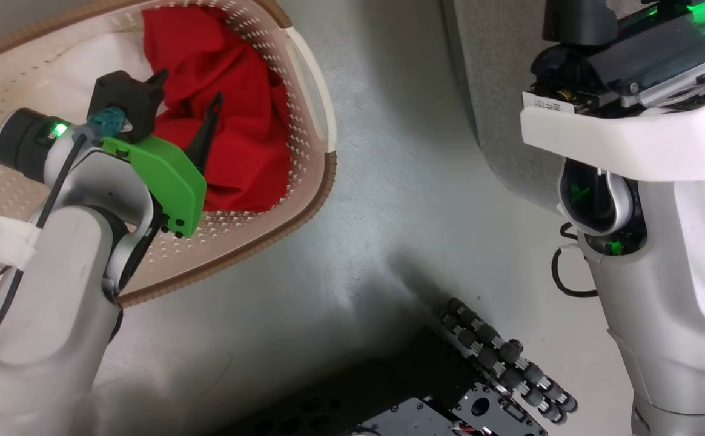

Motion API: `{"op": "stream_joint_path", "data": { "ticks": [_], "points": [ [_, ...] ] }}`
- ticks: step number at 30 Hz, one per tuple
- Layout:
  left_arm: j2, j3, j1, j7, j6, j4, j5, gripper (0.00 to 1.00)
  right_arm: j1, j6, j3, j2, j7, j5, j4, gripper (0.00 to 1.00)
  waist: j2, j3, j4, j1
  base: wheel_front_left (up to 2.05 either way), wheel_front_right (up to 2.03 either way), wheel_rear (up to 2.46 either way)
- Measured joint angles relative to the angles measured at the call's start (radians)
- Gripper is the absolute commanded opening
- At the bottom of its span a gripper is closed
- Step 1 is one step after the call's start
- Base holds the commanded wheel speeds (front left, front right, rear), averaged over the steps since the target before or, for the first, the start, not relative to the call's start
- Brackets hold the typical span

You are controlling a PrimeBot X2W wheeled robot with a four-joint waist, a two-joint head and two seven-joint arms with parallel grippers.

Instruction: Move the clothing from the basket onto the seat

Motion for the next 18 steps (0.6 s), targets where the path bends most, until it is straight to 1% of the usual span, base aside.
{"op": "stream_joint_path", "data": {
  "ticks": [8,9,13,18],
  "points": [
    [0.018,0.015,-0.034,0.008,0.002,0.035,0.007,1.0,-0.004,-0.002,-0.003,0.0,0.0,0.007,0.005,1.0,0.0,0.051,-0.051,0.0,0.0,0.0,0.0],
    [0.022,0.018,-0.034,0.008,0.002,0.039,0.007,1.0,-0.004,-0.008,-0.003,0.0,0.0,0.007,0.006,1.0,0.0,0.055,-0.055,-0.0001,0.0,0.0,0.0],
    [0.038,0.032,-0.036,0.011,0.007,0.056,0.009,1.0,-0.004,-0.008,-0.002,0.0,0.0,0.007,0.008,1.0,0.0,0.065,-0.064,-0.0001,0.0,0.0,0.0],
    [0.046,0.047,-0.066,0.005,0.019,0.061,0.04,1.0,-0.004,-0.008,0.0,0.001,0.0,0.007,0.014,1.0,0.0,0.069,-0.065,-0.0001,0.0,0.0,0.0]
  ]
}}
